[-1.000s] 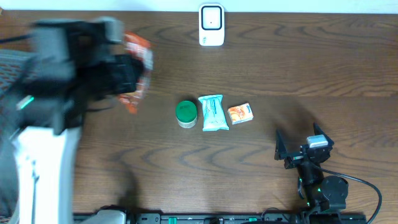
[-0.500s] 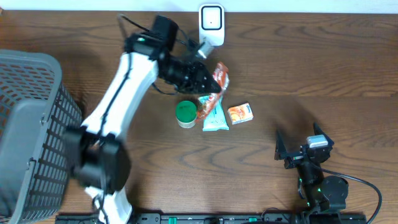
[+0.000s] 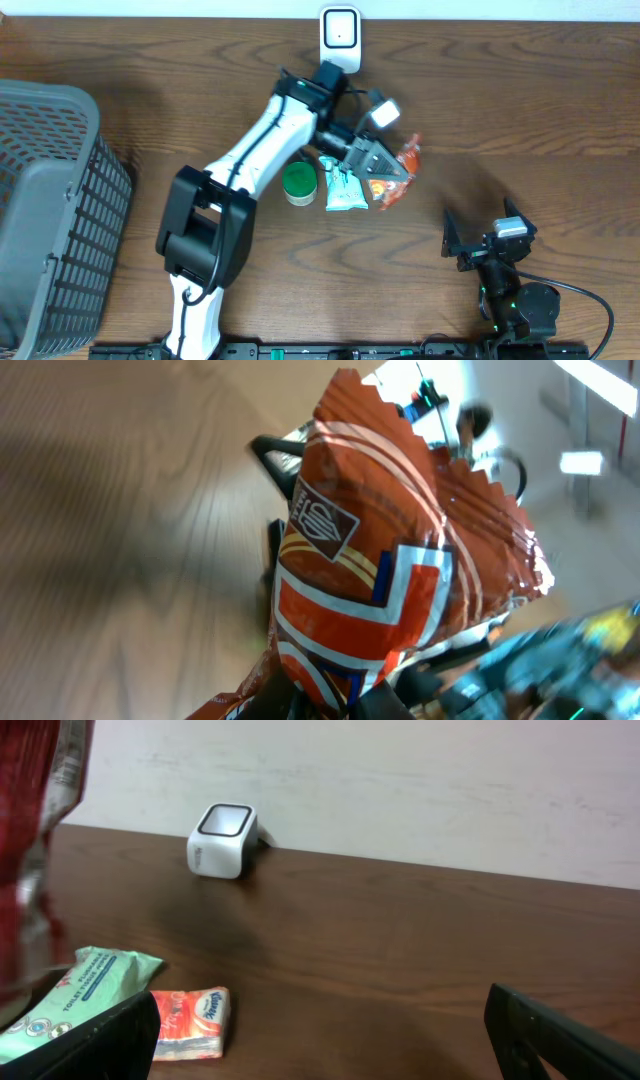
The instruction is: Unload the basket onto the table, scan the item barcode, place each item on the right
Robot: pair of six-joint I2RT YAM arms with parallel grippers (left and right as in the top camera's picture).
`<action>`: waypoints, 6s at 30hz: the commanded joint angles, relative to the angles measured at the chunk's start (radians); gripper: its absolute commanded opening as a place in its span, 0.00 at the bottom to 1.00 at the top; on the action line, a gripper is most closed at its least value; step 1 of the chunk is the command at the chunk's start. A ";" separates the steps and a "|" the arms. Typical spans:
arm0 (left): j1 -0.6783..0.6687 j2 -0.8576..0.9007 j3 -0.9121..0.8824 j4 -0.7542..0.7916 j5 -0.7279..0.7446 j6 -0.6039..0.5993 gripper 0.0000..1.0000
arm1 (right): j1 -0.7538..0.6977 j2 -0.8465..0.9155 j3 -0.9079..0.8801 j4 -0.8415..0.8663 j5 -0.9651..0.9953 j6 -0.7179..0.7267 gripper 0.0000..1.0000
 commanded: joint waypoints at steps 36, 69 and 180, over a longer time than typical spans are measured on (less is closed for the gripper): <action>0.224 -0.492 0.048 0.614 -1.537 -0.694 0.88 | 0.008 0.001 -0.001 -0.009 0.196 -0.300 0.99; 0.363 -1.286 -0.008 0.375 -1.948 -0.489 0.89 | 0.011 0.440 0.876 -0.621 -0.488 0.331 0.99; 0.363 -1.539 -0.240 0.495 -1.945 -0.546 0.90 | 0.765 1.918 1.048 -1.002 0.660 0.749 0.17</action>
